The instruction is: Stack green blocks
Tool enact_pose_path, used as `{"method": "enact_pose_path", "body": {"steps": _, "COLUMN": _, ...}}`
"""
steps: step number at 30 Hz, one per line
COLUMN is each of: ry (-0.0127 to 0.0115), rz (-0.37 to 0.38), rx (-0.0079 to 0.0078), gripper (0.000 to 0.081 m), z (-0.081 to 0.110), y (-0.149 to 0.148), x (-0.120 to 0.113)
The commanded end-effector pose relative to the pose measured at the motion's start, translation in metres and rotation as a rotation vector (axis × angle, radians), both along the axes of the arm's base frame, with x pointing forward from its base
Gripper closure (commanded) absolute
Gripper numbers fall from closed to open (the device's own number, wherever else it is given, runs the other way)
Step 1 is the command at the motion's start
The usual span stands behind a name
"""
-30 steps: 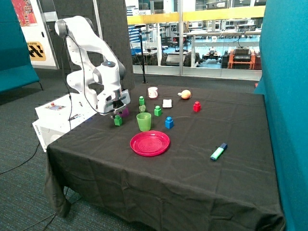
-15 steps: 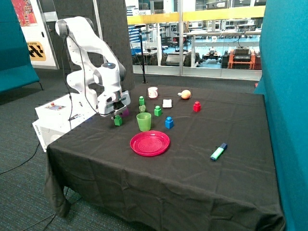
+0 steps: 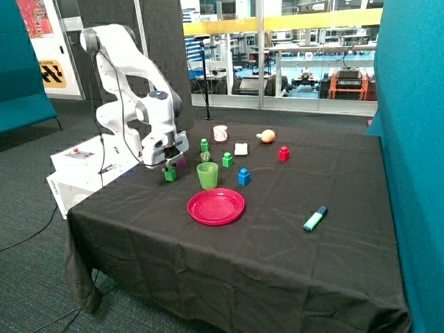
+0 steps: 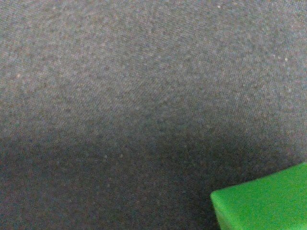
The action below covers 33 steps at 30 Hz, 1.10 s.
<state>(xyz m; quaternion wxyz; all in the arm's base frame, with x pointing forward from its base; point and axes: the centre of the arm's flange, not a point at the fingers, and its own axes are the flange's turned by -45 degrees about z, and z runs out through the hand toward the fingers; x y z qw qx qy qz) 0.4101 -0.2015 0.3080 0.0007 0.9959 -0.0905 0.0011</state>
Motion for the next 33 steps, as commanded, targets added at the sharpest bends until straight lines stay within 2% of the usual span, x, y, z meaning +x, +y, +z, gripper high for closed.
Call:
{"method": "enact_pose_path", "body": {"steps": 1, "ry": 0.0021, "rz": 0.0, "rx": 0.0016, "gripper": 0.0808, "z": -0.001, "y": 0.0, "x": 0.002}}
{"method": "enact_pose_path", "body": {"steps": 22, "ry": 0.0021, "rz": -0.004, "rx": 0.0016, "gripper": 0.0808, "z": 0.0, "y": 0.0, "x": 0.001}}
{"method": "enact_pose_path", "body": {"steps": 26, "ry": 0.0021, "rz": 0.014, "rx": 0.0016, "gripper": 0.0808, "z": 0.011, "y": 0.005, "x": 0.004}}
{"method": "enact_pose_path", "body": {"steps": 33, "ry": 0.0022, "rz": 0.052, "rx": 0.0016, "gripper": 0.0808, "z": 0.041, "y": 0.016, "x": 0.013}}
